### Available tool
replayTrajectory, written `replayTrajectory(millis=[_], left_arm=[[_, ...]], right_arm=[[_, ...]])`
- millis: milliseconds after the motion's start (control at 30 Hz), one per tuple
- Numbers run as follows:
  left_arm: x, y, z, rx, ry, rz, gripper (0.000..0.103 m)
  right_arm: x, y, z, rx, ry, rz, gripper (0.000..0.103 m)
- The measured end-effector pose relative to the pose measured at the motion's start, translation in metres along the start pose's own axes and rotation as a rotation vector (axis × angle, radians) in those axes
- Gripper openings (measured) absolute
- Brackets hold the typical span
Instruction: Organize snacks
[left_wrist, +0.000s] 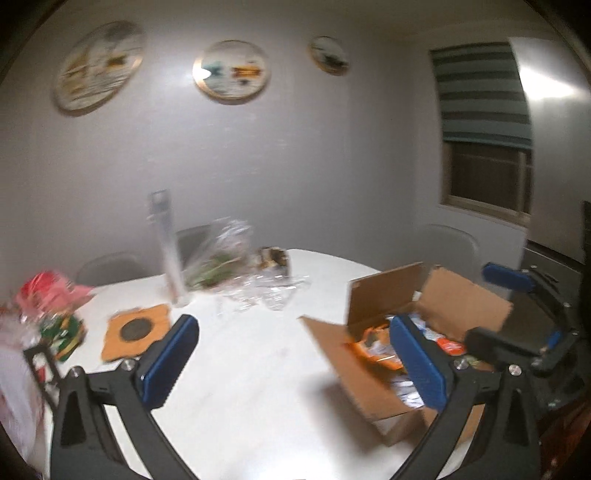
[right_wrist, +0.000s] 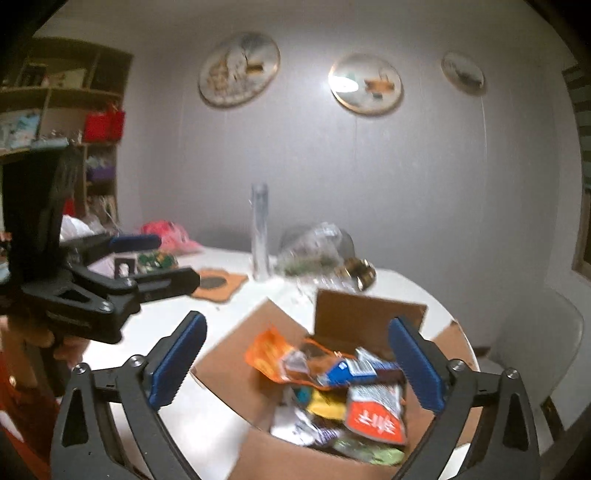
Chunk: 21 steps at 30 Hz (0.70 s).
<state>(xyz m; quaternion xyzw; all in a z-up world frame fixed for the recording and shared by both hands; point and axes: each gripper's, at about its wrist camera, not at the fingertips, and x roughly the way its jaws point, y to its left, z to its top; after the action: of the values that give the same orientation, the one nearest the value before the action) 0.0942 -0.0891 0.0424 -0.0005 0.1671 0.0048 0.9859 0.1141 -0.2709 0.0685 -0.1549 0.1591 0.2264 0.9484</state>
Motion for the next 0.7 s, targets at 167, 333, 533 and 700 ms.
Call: replayTrajectory(millis=[167, 333, 533, 700], left_arm=[[0.005, 0.015, -0.018, -0.06, 0.006, 0.052, 0.102], [0.008, 0.02, -0.023, -0.061, 0.009, 0.089, 0.102], [0.015, 0.018, -0.023, -0.052, 0.02, 0.085, 0.102], [0.018, 0.016, -0.024, -0.052, 0.031, 0.074, 0.102]], right_arm=[[0.0, 0.013, -0.006, -0.026, -0.065, 0.02, 0.103], [0.007, 0.02, -0.012, -0.032, -0.059, 0.03, 0.103], [0.011, 0.017, -0.015, -0.017, -0.061, 0.029, 0.103], [0.009, 0.016, -0.016, -0.015, -0.06, 0.023, 0.103]])
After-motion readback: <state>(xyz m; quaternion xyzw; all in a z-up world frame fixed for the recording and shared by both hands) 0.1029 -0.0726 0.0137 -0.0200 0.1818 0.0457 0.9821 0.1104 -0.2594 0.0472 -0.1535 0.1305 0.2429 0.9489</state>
